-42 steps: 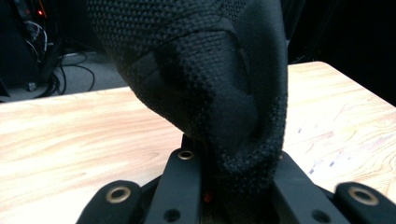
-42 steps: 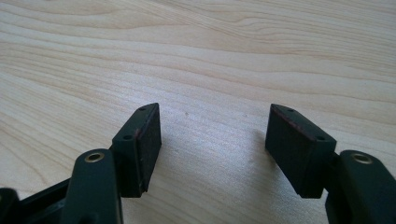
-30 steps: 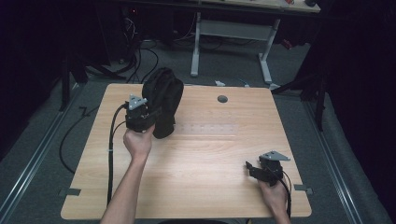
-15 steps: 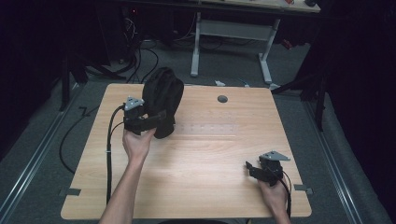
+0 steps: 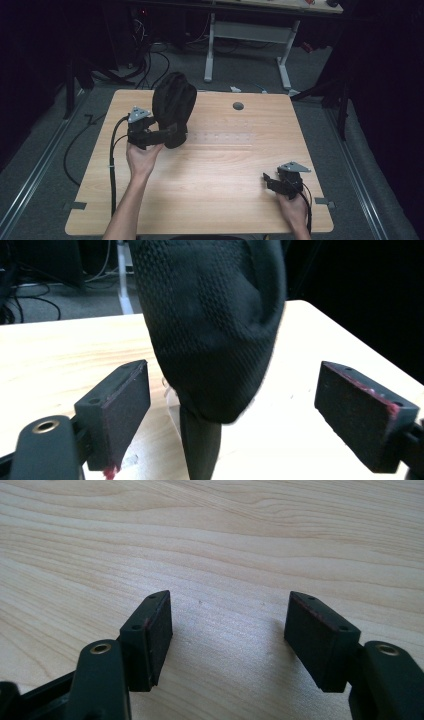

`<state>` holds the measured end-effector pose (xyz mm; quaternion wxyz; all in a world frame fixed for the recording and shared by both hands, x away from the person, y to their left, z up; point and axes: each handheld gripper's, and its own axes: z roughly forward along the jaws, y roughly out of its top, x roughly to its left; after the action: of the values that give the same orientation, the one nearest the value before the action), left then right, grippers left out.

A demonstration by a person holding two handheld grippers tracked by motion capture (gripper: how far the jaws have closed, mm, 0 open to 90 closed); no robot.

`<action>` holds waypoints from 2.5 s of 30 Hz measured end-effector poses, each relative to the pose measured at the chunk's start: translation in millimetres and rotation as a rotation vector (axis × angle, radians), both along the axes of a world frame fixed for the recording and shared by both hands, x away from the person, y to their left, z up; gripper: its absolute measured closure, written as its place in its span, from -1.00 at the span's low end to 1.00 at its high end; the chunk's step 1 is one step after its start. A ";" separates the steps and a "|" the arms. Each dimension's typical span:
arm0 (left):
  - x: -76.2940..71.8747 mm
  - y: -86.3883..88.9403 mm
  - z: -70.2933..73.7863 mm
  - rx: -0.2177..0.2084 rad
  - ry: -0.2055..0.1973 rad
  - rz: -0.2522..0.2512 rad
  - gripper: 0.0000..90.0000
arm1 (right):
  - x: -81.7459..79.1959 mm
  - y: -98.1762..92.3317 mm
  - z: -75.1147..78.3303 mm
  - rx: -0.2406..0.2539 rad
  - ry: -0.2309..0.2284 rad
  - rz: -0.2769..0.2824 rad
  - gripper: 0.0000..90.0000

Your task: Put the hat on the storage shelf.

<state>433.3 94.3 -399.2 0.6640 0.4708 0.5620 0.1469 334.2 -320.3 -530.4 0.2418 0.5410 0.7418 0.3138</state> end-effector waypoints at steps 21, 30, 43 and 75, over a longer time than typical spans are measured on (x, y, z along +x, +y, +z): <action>-39.6 26.3 -11.9 0.018 0.024 -0.074 -0.66 | 0.1 -0.1 0.0 0.002 0.000 0.001 -0.20; -50.5 33.3 -18.8 -0.003 0.029 -0.080 -0.63 | 0.2 -0.1 0.0 0.001 0.000 0.001 -0.20; -62.9 37.1 -36.4 0.011 0.058 -0.096 -0.61 | 0.2 0.0 0.0 0.002 0.001 0.001 -0.20; -73.8 48.4 -86.4 0.035 0.116 -0.075 -0.56 | 0.2 0.0 0.0 0.002 0.001 0.001 -0.20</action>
<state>359.5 142.8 -485.5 0.6270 0.5108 0.5789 0.1041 334.4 -320.3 -530.5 0.2409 0.5410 0.7419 0.3145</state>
